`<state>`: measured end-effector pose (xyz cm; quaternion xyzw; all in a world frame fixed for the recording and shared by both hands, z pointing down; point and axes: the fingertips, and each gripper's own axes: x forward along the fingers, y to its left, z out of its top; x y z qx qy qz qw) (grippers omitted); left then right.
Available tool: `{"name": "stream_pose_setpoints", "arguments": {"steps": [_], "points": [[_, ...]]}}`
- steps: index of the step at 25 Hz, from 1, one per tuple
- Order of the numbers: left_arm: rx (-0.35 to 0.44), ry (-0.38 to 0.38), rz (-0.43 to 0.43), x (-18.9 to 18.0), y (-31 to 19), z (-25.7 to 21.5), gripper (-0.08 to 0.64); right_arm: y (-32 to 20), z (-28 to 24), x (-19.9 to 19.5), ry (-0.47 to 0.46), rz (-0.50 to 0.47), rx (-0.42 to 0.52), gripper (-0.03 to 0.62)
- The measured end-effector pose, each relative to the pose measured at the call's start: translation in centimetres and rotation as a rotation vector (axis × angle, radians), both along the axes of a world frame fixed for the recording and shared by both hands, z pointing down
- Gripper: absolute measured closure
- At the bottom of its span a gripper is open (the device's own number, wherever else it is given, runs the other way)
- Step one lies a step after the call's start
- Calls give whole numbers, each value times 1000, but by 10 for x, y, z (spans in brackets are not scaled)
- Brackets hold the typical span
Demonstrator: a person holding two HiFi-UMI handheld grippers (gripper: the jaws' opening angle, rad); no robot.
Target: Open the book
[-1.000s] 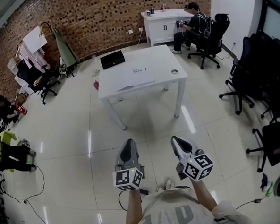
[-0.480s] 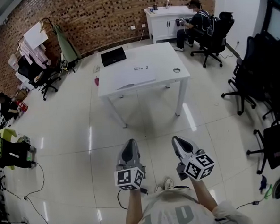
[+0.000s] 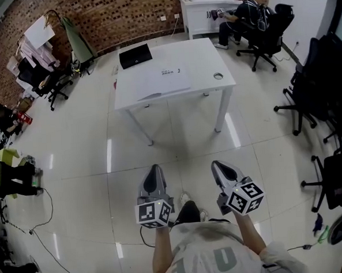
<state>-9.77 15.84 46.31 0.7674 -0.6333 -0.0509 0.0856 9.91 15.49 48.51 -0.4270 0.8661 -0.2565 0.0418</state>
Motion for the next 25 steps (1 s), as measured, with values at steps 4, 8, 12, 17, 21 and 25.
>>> {"name": "stream_pose_setpoints", "arguments": {"steps": [4,8,12,17,21,25], "points": [[4,2,-17,-12,-33,4,543,-31,5,-11,-5,-16,8,589],[2,11,-22,-15,-80,16,543,-77,20,-13,3,-13,-6,589],[-10,3,-6,-24,-149,25,543,-143,34,-25,37,1,-37,589],[19,-18,21,-53,-259,11,543,-251,23,-55,68,31,-18,588],[20,-19,45,-72,-350,6,543,-335,11,-71,74,62,-22,588],[42,-31,99,-71,-425,-3,543,-408,6,-76,80,112,-18,588]]}}
